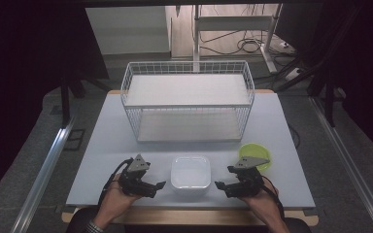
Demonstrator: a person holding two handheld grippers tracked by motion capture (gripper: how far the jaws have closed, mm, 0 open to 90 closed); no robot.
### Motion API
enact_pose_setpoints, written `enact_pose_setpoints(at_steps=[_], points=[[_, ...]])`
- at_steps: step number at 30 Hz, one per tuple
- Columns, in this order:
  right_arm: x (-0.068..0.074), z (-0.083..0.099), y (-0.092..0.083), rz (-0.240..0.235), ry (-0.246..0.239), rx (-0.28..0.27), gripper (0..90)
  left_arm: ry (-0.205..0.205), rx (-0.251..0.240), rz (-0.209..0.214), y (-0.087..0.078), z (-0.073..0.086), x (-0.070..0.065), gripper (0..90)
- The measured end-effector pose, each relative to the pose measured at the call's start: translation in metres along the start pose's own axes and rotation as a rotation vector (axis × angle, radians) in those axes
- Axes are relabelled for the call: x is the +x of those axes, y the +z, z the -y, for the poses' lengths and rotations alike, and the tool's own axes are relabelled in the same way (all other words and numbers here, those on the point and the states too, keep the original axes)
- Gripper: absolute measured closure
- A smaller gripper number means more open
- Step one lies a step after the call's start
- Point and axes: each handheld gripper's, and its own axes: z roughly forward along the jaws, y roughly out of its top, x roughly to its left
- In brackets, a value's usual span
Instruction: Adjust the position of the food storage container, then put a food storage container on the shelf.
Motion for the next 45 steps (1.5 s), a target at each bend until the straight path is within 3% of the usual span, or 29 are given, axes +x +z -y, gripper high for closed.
enact_pose_setpoints(at_steps=[7,11,14,20,27,34,41,45], points=[[-0.001,0.0,0.0,-0.014,0.016,-0.017,16.1,0.015,-0.038,0.009,-0.001,0.001,0.002,5.6],[-0.001,-0.002,0.0,-0.02,0.029,-0.025,13.8,-0.031,-0.072,0.048,-0.002,0.001,0.007,5.9],[-0.001,-0.004,0.0,-0.03,0.031,-0.029,12.1,-0.034,-0.099,0.047,-0.004,0.0,0.007,5.9],[0.002,-0.008,0.002,-0.035,0.015,-0.042,9.9,-0.001,-0.055,0.045,0.001,-0.006,0.001,5.4],[0.006,-0.014,0.005,-0.033,0.008,-0.062,9.5,0.019,-0.048,0.062,-0.001,-0.015,-0.004,3.9],[0.01,-0.023,0.012,-0.05,0.011,-0.06,4.5,-0.017,-0.091,0.134,-0.004,-0.02,-0.002,3.2],[0.015,-0.033,0.024,-0.069,0.018,-0.009,4.5,-0.027,-0.078,0.182,0.009,-0.026,-0.001,5.5],[0.013,-0.037,0.029,-0.081,0.048,0.012,8.7,-0.022,-0.059,0.205,0.017,-0.029,-0.002,6.5]])
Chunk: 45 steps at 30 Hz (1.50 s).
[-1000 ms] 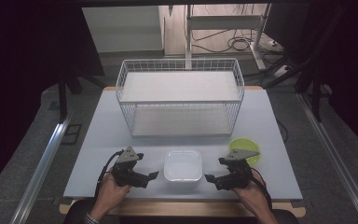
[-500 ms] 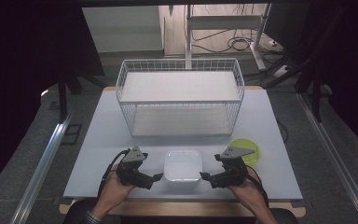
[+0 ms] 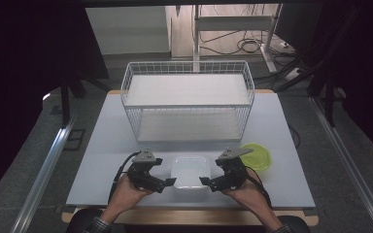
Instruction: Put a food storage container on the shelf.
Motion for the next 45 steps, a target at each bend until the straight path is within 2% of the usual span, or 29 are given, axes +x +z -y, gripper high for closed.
enact_pose_setpoints(at_steps=[3,5,8,9,10,14,17,19,20,23,27,30,33,35,40,45], points=[[-0.003,0.0,0.005,-0.025,0.028,0.029,11.2,-0.02,0.012,0.032,0.007,-0.001,0.001,6.8],[-0.005,0.001,0.008,-0.052,0.068,0.035,14.1,-0.039,0.015,0.06,0.01,-0.001,0.002,6.8],[-0.007,0.001,0.007,-0.094,0.105,0.043,21.7,-0.078,0.023,0.116,0.014,0.001,0.003,6.7],[-0.006,0.002,0.007,-0.117,0.129,0.053,24.6,-0.077,0.041,0.16,0.016,0.001,0.0,9.5],[-0.006,0.002,0.007,-0.117,0.129,0.053,24.6,-0.077,0.041,0.16,0.016,0.001,0.0,10.6],[0.0,0.003,0.003,-0.1,0.141,0.07,28.5,-0.06,0.08,0.12,0.009,-0.003,-0.009,15.9],[0.002,0.003,-0.004,-0.065,0.165,0.063,40.6,-0.067,0.062,0.088,0.001,-0.003,-0.012,31.2],[0.001,0.002,-0.009,-0.059,0.225,0.066,50.2,-0.062,0.047,0.06,-0.002,-0.003,-0.016,41.2],[0.001,0.002,-0.011,-0.054,0.25,0.069,54.1,-0.058,0.044,0.051,-0.002,-0.003,-0.017,42.5],[0.002,0.003,-0.019,-0.035,0.269,0.05,63.6,-0.063,0.01,0.005,-0.005,-0.004,-0.022,51.2],[0.003,0.002,-0.024,-0.007,0.255,0.003,72.1,-0.07,-0.015,-0.067,-0.008,-0.004,-0.025,62.7],[0.002,0.002,-0.025,0.008,0.251,-0.032,78.0,-0.087,-0.046,-0.075,-0.011,-0.004,-0.024,72.9],[0.002,0.003,-0.023,0.025,0.239,-0.05,78.1,-0.107,-0.054,-0.088,-0.009,-0.003,-0.022,75.3],[0.006,0.003,-0.021,0.049,0.205,-0.056,78.0,-0.111,-0.059,-0.104,-0.009,-0.003,-0.02,78.8],[0.008,0.001,-0.022,0.067,0.181,-0.084,78.1,-0.131,-0.08,-0.098,-0.012,-0.004,-0.018,78.9],[0.01,-0.006,-0.029,0.074,0.144,-0.123,78.4,-0.127,-0.096,-0.095,-0.016,-0.009,-0.016,78.9]])
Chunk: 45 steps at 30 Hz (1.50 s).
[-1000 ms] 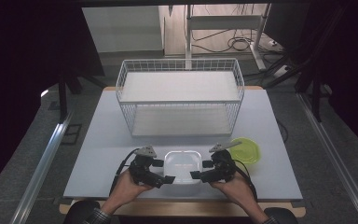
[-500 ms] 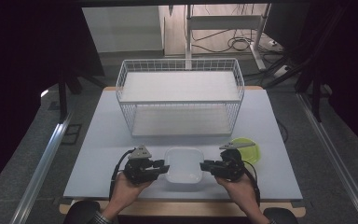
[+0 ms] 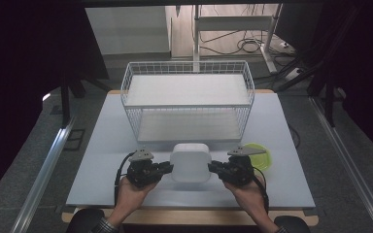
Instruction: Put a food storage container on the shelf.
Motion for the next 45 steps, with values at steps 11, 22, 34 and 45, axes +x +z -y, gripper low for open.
enact_pose_setpoints(at_steps=[11,22,34,45], points=[[0.001,-0.015,-0.008,0.0,-0.032,-0.039,78.7,0.028,-0.024,-0.017,-0.007,-0.019,0.0,78.7],[0.006,-0.047,-0.015,-0.005,-0.079,-0.082,78.9,0.05,-0.066,-0.05,-0.022,-0.041,0.002,78.3],[0.008,-0.073,-0.019,-0.018,-0.096,-0.116,78.9,0.072,-0.11,-0.083,-0.04,-0.066,0.004,78.2],[0.011,-0.097,-0.027,-0.023,-0.107,-0.153,78.9,0.09,-0.146,-0.103,-0.054,-0.091,0.002,78.2]])
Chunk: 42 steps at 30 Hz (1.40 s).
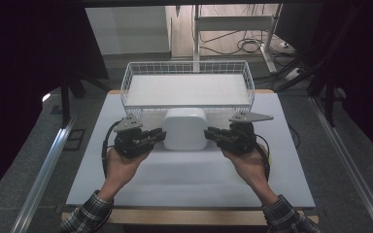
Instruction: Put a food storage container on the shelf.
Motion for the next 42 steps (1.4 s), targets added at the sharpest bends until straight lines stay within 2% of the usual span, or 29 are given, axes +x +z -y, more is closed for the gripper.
enact_pose_setpoints(at_steps=[14,20,27,36,42], points=[[-0.004,-0.044,-0.003,-0.005,-0.018,-0.056,78.6,0.024,-0.05,-0.032,-0.012,-0.042,0.007,78.2],[-0.008,-0.058,-0.003,-0.002,-0.016,-0.075,78.4,0.032,-0.061,-0.04,-0.015,-0.059,0.011,78.2],[-0.017,-0.074,0.0,0.008,0.009,-0.079,77.9,0.032,-0.07,-0.046,-0.011,-0.076,0.017,78.3],[-0.028,-0.09,0.006,0.031,0.025,-0.084,77.8,-0.015,-0.073,-0.026,0.002,-0.091,0.032,78.2],[-0.038,-0.096,0.013,0.044,0.04,-0.083,77.6,-0.047,-0.065,-0.007,0.012,-0.095,0.042,77.8]])
